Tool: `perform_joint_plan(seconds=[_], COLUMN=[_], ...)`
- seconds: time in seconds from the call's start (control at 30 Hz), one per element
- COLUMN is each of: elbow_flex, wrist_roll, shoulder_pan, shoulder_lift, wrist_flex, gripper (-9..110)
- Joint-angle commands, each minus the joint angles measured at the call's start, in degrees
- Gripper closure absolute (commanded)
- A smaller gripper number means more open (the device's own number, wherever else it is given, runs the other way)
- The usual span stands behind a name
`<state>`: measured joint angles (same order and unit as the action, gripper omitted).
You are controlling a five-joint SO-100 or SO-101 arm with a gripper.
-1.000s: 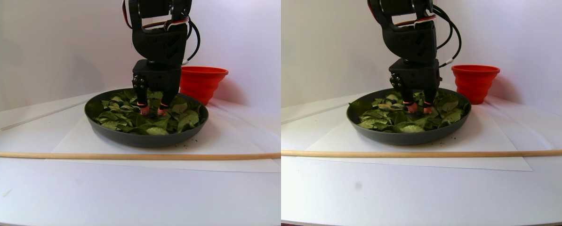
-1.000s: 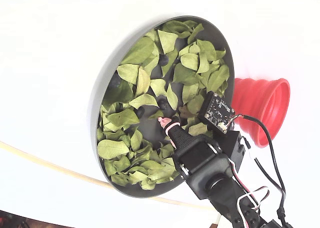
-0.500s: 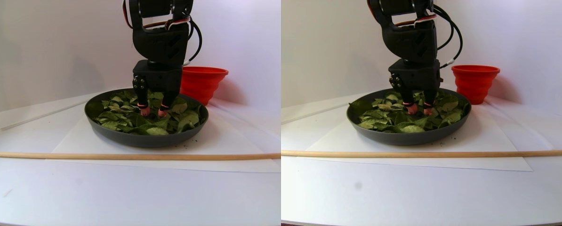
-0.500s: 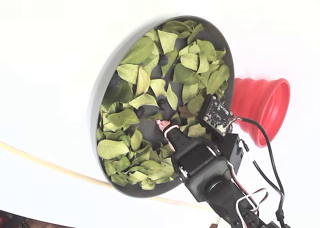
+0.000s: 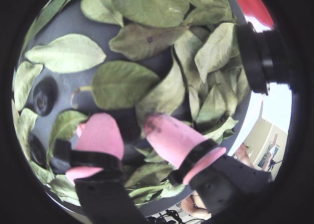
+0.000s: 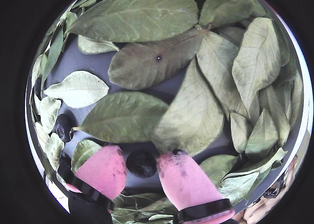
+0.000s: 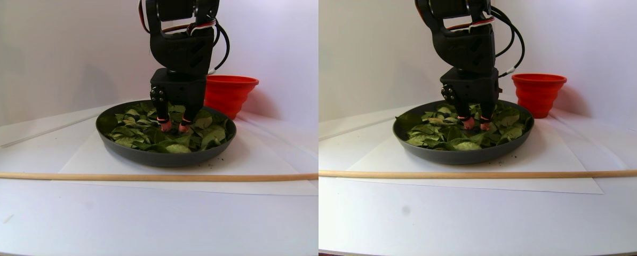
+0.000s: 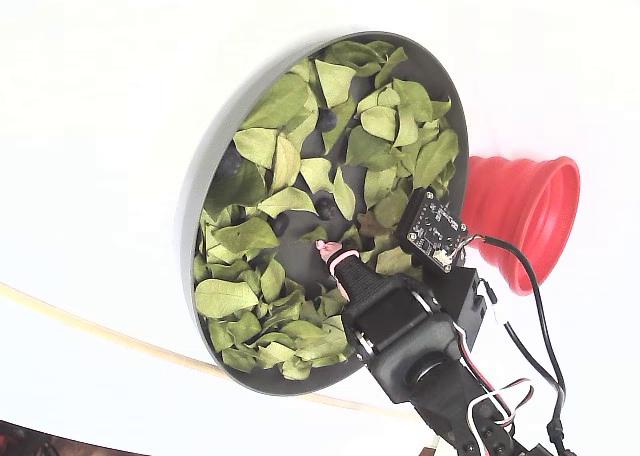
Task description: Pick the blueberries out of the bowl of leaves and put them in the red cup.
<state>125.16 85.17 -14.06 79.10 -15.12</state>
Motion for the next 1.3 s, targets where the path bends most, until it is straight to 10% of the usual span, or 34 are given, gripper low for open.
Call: perform_joint_plan(seconds=[0.0,1.27], elbow_flex=[0.53,0.26], wrist_roll=[-0.44,-0.26], shoulder_pan=[-0.97,0.0], shoulder_lift=[0.18,7.91], wrist_flex=[-0.35,2.81], gripper=[90,93])
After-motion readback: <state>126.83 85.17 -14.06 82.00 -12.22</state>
